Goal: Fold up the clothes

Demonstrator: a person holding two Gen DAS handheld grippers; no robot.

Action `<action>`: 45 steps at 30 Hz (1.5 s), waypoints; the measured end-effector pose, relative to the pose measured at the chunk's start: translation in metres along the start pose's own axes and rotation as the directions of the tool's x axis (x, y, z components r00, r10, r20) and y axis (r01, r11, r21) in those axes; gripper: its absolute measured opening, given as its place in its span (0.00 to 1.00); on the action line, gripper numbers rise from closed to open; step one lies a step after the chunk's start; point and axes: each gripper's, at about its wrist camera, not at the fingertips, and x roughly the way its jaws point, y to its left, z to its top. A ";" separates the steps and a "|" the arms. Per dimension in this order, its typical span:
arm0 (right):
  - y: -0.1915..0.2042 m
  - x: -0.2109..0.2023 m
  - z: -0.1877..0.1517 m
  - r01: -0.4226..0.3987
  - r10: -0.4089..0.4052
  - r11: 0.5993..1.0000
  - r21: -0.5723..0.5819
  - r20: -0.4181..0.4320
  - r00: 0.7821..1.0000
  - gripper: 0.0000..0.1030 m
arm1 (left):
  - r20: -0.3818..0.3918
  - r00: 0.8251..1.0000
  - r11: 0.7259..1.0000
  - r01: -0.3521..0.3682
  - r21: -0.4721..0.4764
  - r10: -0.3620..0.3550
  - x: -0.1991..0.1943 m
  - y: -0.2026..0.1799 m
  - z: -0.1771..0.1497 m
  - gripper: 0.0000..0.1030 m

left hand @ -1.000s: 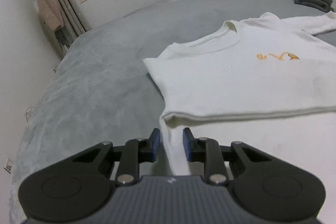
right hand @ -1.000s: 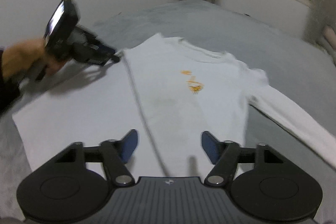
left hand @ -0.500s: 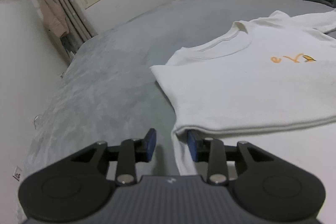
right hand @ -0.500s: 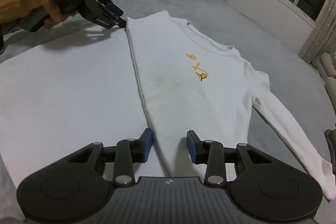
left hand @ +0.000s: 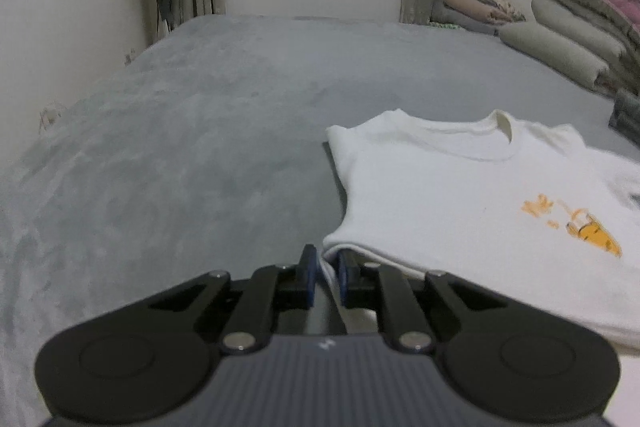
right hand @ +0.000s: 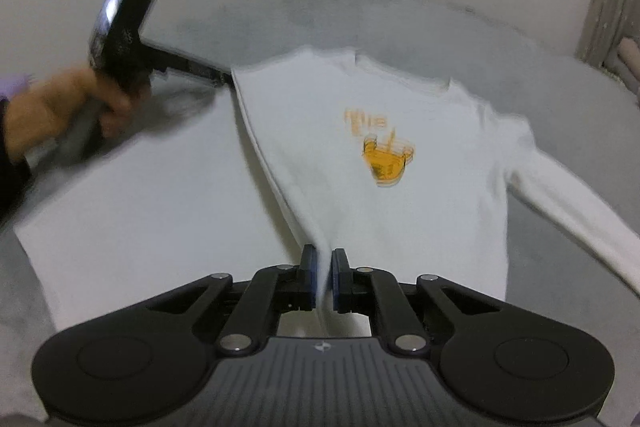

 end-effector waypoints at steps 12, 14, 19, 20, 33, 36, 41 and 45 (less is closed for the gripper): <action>-0.001 -0.005 0.001 -0.117 0.115 0.991 0.071 0.028 0.993 0.17 | -0.031 0.999 0.994 0.029 -0.104 -0.032 -0.010 0.026 0.005 0.46; 0.000 -0.003 0.002 -0.108 0.107 0.992 0.071 0.020 0.994 0.23 | -0.046 0.998 0.984 0.034 -0.173 -0.042 -0.013 0.039 0.005 0.45; -0.002 0.002 0.002 -0.100 0.101 0.991 0.083 -0.003 0.995 0.25 | 0.005 0.999 0.961 0.053 -0.270 -0.053 -0.028 0.052 0.012 0.45; -0.004 -0.001 0.003 -0.113 0.113 0.989 0.092 0.009 0.994 0.25 | 0.009 0.999 0.970 0.053 -0.239 -0.053 -0.028 0.044 0.015 0.45; -0.042 -0.016 -0.018 -0.142 0.144 0.989 0.031 -0.062 0.988 0.25 | -0.050 0.984 0.983 -0.164 0.083 0.168 0.003 -0.023 0.008 0.59; -0.037 -0.019 -0.022 -0.138 0.135 0.990 -0.024 -0.082 0.987 0.25 | -0.051 0.983 0.982 -0.169 0.085 0.174 0.002 -0.023 0.005 0.59; -0.031 -0.017 -0.022 -0.117 0.109 0.990 -0.084 -0.101 0.989 0.25 | -0.043 0.982 0.981 -0.183 0.071 0.186 -0.008 -0.023 0.007 0.59; -0.035 -0.021 -0.022 -0.107 0.098 0.989 -0.098 -0.093 0.991 0.25 | -0.014 0.985 0.984 -0.173 0.047 0.173 -0.029 -0.028 0.013 0.57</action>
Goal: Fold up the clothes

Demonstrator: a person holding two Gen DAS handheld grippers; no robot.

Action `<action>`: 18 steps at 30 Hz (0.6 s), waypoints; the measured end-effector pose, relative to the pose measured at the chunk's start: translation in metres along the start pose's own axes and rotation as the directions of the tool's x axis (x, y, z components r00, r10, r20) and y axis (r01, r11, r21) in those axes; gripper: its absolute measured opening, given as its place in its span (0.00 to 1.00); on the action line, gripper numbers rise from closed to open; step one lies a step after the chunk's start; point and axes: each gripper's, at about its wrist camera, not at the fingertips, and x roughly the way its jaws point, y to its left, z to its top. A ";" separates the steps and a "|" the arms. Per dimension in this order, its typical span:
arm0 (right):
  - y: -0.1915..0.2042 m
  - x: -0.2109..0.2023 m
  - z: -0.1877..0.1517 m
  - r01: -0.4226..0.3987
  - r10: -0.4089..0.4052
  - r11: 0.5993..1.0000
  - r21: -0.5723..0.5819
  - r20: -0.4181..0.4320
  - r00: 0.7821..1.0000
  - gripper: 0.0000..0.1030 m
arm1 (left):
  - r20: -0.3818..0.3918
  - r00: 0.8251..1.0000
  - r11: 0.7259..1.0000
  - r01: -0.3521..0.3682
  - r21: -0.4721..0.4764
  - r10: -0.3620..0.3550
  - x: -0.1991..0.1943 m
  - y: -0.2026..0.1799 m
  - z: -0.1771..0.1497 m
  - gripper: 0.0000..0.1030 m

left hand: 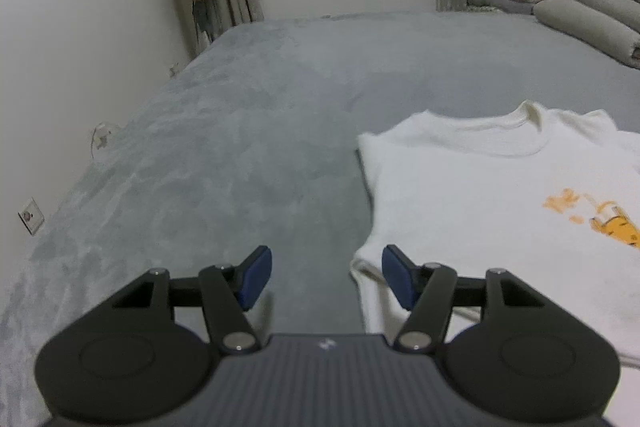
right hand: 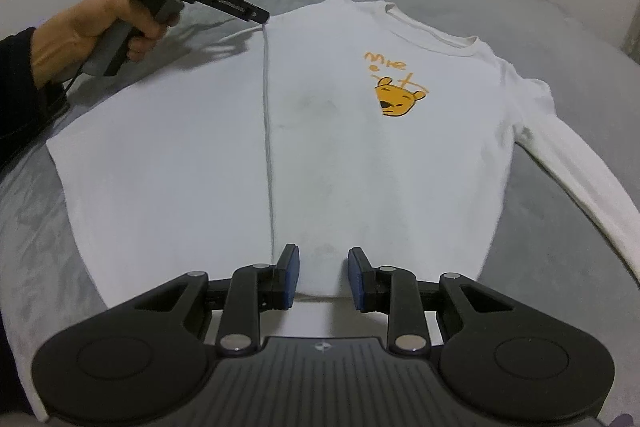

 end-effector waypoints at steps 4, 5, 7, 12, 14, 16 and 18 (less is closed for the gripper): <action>0.002 -0.010 0.005 -0.004 0.002 1.000 0.020 0.093 0.996 0.30 | 0.028 0.998 0.999 0.048 0.021 -0.048 -0.026 -0.017 -0.002 0.60; 0.002 -0.011 0.008 -0.024 0.019 0.999 0.042 0.120 0.993 0.31 | 0.024 0.998 0.998 0.065 0.013 -0.065 -0.031 -0.020 -0.005 0.60; 0.006 -0.006 0.013 -0.053 0.042 0.996 0.067 0.143 0.989 0.31 | 0.010 0.995 0.996 0.094 0.004 -0.095 -0.039 -0.026 -0.011 0.60; 0.020 0.025 0.015 -0.038 0.037 0.998 0.044 0.037 0.999 0.31 | 0.017 0.979 0.979 0.202 -0.037 -0.202 -0.057 -0.037 -0.024 0.63; 0.022 0.025 0.013 -0.038 0.038 0.999 0.028 0.031 0.999 0.32 | 0.013 0.966 0.965 0.258 -0.042 -0.257 -0.059 -0.046 -0.031 0.65; 0.019 0.021 0.011 -0.048 0.048 0.998 0.034 0.015 0.999 0.32 | -0.017 0.969 0.969 0.246 0.003 -0.246 -0.052 -0.059 -0.035 0.67; 0.020 0.017 0.005 -0.048 0.048 0.999 0.014 0.003 0.999 0.32 | -0.056 0.975 0.975 0.218 0.035 -0.216 -0.044 -0.069 -0.040 0.67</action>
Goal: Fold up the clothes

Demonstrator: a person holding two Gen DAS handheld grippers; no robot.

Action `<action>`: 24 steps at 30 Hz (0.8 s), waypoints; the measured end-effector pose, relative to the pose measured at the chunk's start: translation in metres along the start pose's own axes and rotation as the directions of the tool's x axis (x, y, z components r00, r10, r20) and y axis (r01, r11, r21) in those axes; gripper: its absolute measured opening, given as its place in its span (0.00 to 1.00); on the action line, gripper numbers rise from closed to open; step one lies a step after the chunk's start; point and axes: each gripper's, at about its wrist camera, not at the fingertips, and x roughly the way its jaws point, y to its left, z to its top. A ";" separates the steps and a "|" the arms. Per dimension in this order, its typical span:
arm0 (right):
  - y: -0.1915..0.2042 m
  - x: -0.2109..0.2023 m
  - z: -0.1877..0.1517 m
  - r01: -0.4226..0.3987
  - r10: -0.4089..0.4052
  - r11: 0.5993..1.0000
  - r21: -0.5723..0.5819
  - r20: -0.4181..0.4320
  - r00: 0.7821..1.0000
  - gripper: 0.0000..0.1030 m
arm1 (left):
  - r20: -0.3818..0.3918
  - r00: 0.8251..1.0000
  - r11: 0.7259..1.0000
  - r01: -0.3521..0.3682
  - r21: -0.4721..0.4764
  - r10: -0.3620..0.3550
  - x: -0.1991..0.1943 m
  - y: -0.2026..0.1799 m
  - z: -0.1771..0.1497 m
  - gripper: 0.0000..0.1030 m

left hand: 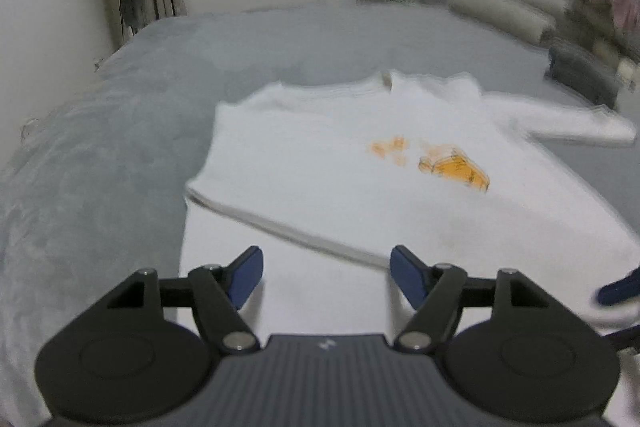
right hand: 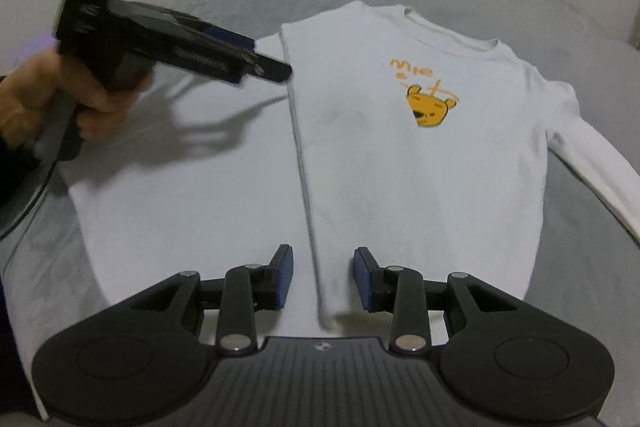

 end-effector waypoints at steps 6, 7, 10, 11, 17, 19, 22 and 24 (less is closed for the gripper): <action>0.015 -0.020 -0.026 0.041 -0.041 0.999 -0.015 -0.002 0.999 0.32 | -0.041 0.999 0.996 0.001 -0.090 -0.005 0.006 0.019 -0.004 0.67; 0.017 -0.023 -0.029 0.044 -0.044 0.999 -0.017 -0.008 0.999 0.32 | -0.040 0.999 0.996 0.002 -0.090 -0.005 0.008 0.021 -0.005 0.68; 0.012 -0.028 -0.034 0.037 -0.037 0.999 -0.002 -0.018 0.999 0.32 | -0.038 0.999 0.997 -0.006 -0.081 0.003 0.008 0.020 -0.007 0.69; 0.010 -0.029 -0.035 0.035 -0.035 0.999 0.003 -0.014 0.999 0.32 | -0.038 0.999 0.997 -0.007 -0.082 0.003 0.007 0.019 -0.007 0.69; 0.002 -0.037 -0.028 0.044 -0.047 0.998 0.051 0.067 0.997 0.32 | -0.036 0.999 0.996 -0.007 -0.091 0.003 0.004 0.019 -0.006 0.69; -0.001 -0.038 -0.026 0.052 -0.058 0.996 0.067 0.086 0.995 0.32 | -0.034 0.999 0.996 -0.013 -0.084 0.010 0.005 0.017 -0.008 0.70; 0.000 -0.034 -0.021 0.074 -0.081 0.995 0.066 0.119 0.990 0.32 | -0.030 0.999 0.997 -0.019 -0.081 0.017 0.006 0.016 -0.008 0.71; 0.000 -0.030 -0.017 0.049 -0.059 0.995 0.086 0.122 0.991 0.32 | -0.028 0.999 0.997 -0.023 -0.075 0.021 0.006 0.016 -0.009 0.71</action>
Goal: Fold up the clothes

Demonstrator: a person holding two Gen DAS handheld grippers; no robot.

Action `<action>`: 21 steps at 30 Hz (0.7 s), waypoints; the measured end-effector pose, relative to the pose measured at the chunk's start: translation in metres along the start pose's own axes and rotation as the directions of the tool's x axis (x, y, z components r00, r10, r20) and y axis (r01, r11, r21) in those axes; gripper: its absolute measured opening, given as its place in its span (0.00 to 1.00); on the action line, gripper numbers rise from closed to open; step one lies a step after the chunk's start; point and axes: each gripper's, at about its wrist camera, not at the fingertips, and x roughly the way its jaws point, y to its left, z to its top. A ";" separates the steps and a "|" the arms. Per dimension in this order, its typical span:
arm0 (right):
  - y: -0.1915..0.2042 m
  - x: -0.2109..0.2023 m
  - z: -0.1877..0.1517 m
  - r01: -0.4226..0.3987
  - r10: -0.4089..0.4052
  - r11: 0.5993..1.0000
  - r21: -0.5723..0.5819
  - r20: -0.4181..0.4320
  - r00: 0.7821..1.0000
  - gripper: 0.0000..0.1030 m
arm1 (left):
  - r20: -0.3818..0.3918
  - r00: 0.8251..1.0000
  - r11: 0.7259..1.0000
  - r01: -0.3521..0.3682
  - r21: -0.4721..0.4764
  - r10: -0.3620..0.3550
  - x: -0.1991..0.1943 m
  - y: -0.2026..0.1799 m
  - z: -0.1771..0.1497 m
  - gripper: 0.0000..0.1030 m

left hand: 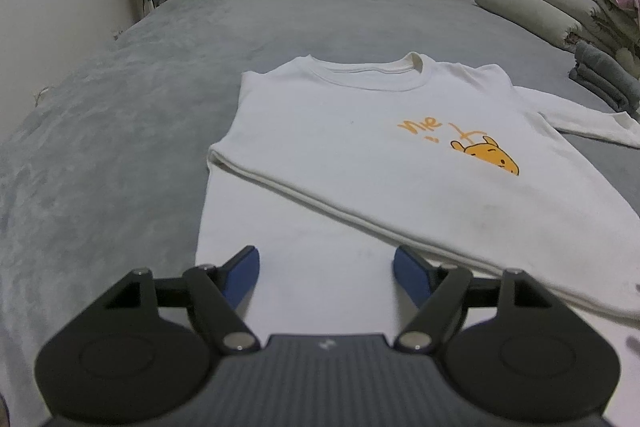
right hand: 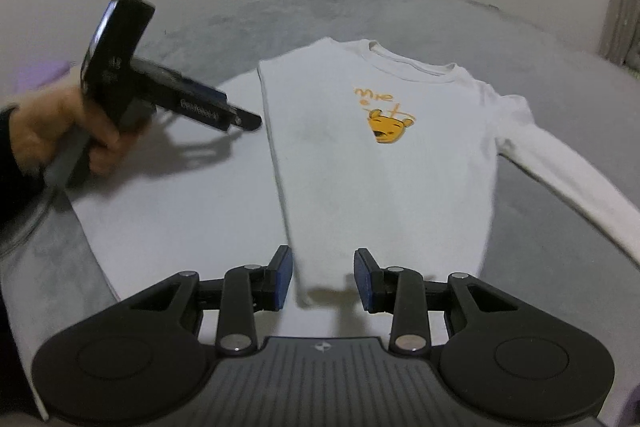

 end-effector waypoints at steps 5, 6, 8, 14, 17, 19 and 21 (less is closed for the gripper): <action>0.009 0.012 -0.006 0.008 -0.014 0.998 -0.069 -0.088 0.996 0.34 | -0.002 1.000 1.000 -0.003 0.001 0.003 0.000 0.001 0.000 0.72; 0.010 0.011 -0.007 0.007 -0.014 0.997 -0.081 -0.092 0.996 0.35 | -0.003 1.000 1.000 -0.004 0.001 0.004 0.000 0.001 -0.001 0.72; 0.008 0.007 -0.010 0.000 -0.008 0.997 -0.078 -0.099 0.995 0.37 | -0.001 1.000 1.000 -0.008 0.001 0.008 -0.001 0.000 -0.001 0.72; 0.001 -0.001 -0.018 -0.014 0.006 0.997 -0.071 -0.118 0.993 0.40 | -0.004 1.000 1.000 -0.031 -0.001 0.031 -0.003 -0.003 -0.003 0.73; 0.000 -0.005 -0.020 -0.011 0.002 0.997 -0.076 -0.120 0.993 0.40 | -0.010 0.999 0.999 -0.043 -0.019 0.043 -0.010 -0.002 -0.008 0.73; 0.000 -0.008 -0.021 -0.008 -0.001 0.997 -0.077 -0.117 0.993 0.40 | -0.012 0.999 0.998 -0.053 -0.035 0.053 -0.019 0.002 -0.013 0.73; -0.003 -0.013 -0.022 -0.001 -0.005 0.998 -0.058 -0.101 0.995 0.40 | -0.009 0.998 0.996 -0.066 -0.057 0.066 -0.032 0.007 -0.021 0.70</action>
